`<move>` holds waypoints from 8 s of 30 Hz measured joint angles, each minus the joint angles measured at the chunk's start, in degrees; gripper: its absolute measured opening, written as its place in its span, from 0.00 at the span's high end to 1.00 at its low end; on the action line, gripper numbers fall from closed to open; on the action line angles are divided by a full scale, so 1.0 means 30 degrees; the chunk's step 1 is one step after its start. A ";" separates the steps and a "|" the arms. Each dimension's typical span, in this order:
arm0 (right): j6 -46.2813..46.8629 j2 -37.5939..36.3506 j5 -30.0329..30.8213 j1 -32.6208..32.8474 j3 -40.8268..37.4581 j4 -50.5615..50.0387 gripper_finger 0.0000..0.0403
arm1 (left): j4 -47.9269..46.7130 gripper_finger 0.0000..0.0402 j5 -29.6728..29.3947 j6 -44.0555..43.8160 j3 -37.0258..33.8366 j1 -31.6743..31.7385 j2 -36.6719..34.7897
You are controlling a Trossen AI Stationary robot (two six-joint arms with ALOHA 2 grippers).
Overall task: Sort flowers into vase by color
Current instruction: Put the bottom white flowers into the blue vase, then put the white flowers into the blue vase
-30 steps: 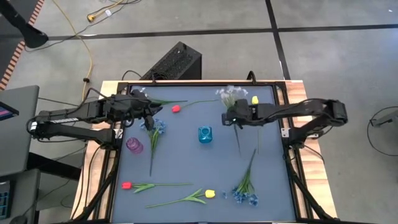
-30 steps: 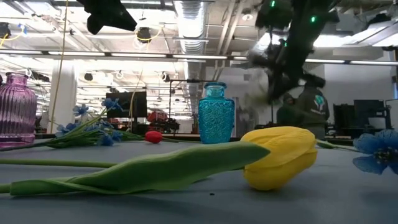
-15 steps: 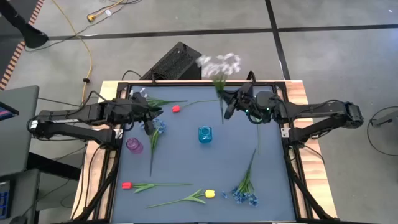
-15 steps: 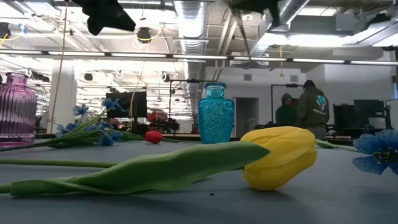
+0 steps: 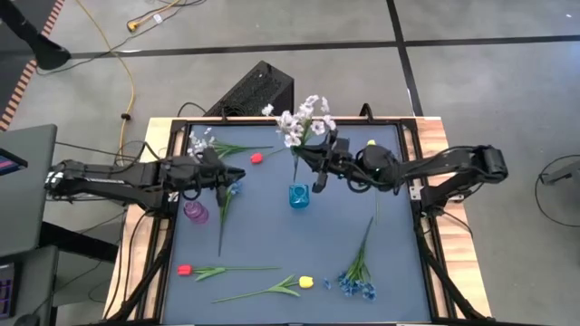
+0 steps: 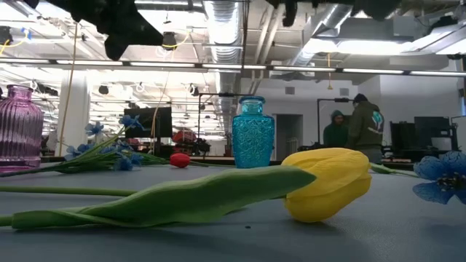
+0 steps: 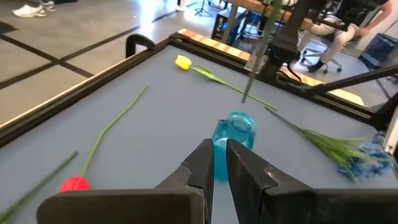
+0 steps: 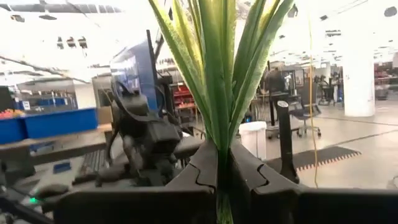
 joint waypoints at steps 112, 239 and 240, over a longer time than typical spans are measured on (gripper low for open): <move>1.0778 -0.2920 -0.5614 0.4666 0.8298 -3.1696 0.43 | -0.4538 0.97 0.4335 -0.0715 0.0109 0.7679 0.1792; -3.6194 0.7108 0.8136 0.7140 1.3551 -1.0159 0.43 | -0.4598 0.97 1.0574 -0.8702 0.9355 -0.1502 0.4186; -3.6210 0.7108 0.8125 0.7140 1.3551 -1.0207 0.43 | -0.4508 0.97 1.0724 -0.8688 0.9355 -0.1526 0.4249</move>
